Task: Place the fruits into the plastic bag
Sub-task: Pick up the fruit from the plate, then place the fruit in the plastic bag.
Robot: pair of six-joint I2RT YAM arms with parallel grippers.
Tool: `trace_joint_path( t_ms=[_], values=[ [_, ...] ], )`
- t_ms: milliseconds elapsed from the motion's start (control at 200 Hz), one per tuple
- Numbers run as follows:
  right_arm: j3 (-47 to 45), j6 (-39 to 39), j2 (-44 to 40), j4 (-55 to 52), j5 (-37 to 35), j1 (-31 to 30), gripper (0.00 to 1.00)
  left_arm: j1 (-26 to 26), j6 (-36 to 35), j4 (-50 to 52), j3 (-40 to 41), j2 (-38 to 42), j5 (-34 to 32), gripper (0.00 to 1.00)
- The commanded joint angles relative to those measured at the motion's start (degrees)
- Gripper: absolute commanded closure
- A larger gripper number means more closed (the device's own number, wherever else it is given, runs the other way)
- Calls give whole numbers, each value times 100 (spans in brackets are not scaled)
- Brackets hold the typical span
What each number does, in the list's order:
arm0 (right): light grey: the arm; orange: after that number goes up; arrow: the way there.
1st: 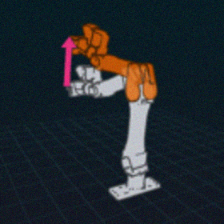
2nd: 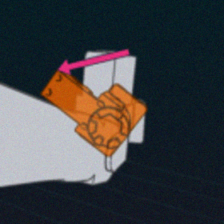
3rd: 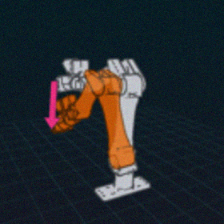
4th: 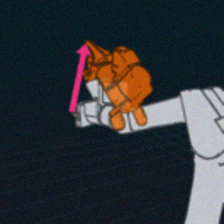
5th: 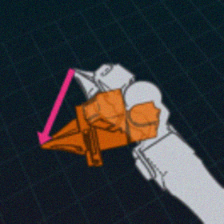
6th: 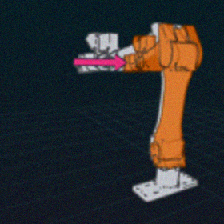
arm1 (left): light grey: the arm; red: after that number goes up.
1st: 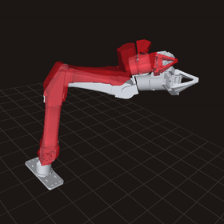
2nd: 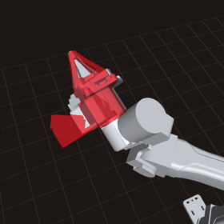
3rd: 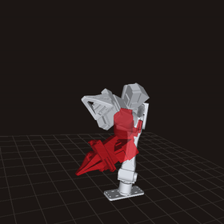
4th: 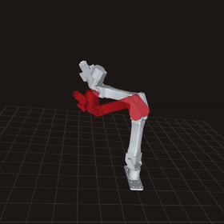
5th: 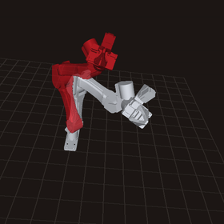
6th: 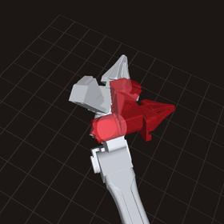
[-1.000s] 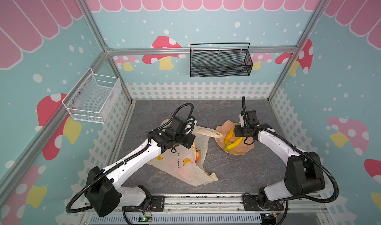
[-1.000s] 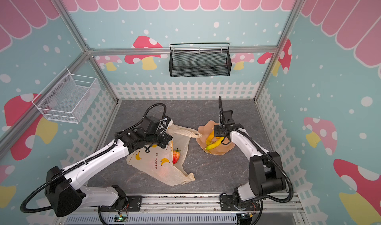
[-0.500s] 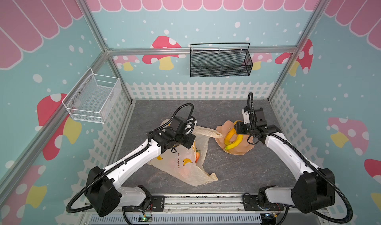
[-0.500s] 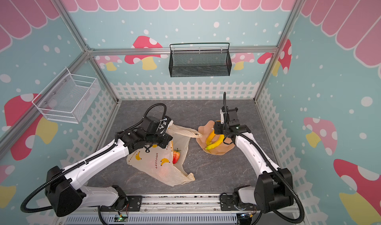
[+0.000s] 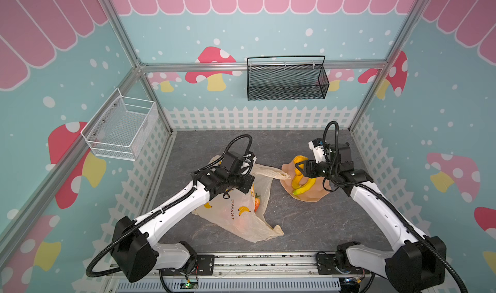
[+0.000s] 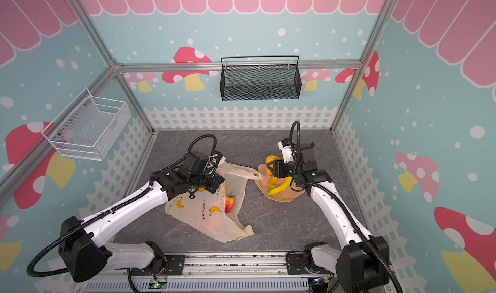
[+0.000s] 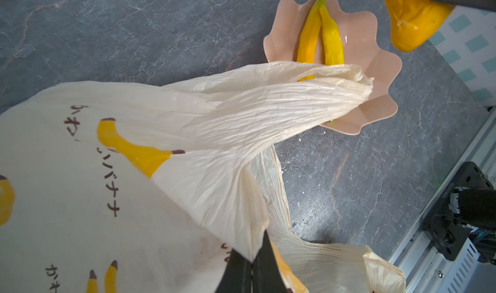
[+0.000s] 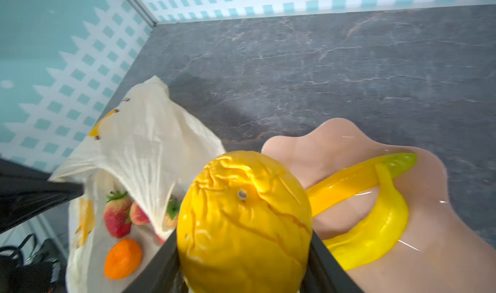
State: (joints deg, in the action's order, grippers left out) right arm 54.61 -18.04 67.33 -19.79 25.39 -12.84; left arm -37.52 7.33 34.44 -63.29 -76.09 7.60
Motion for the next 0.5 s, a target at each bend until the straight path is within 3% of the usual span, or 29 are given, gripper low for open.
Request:
trace_joint_path(
  t_ms=[0, 280, 495],
  values=[
    [-216, 98, -295, 351, 841, -25, 51, 33, 41, -51, -140, -44, 74, 100],
    [-600, 253, -594, 264, 1338, -314, 53, 34, 57, -51, -147, -51, 76, 100],
    [-1015, 196, -370, 300, 527, -1590, 54, 34, 67, -51, -172, -58, 86, 100]
  ],
)
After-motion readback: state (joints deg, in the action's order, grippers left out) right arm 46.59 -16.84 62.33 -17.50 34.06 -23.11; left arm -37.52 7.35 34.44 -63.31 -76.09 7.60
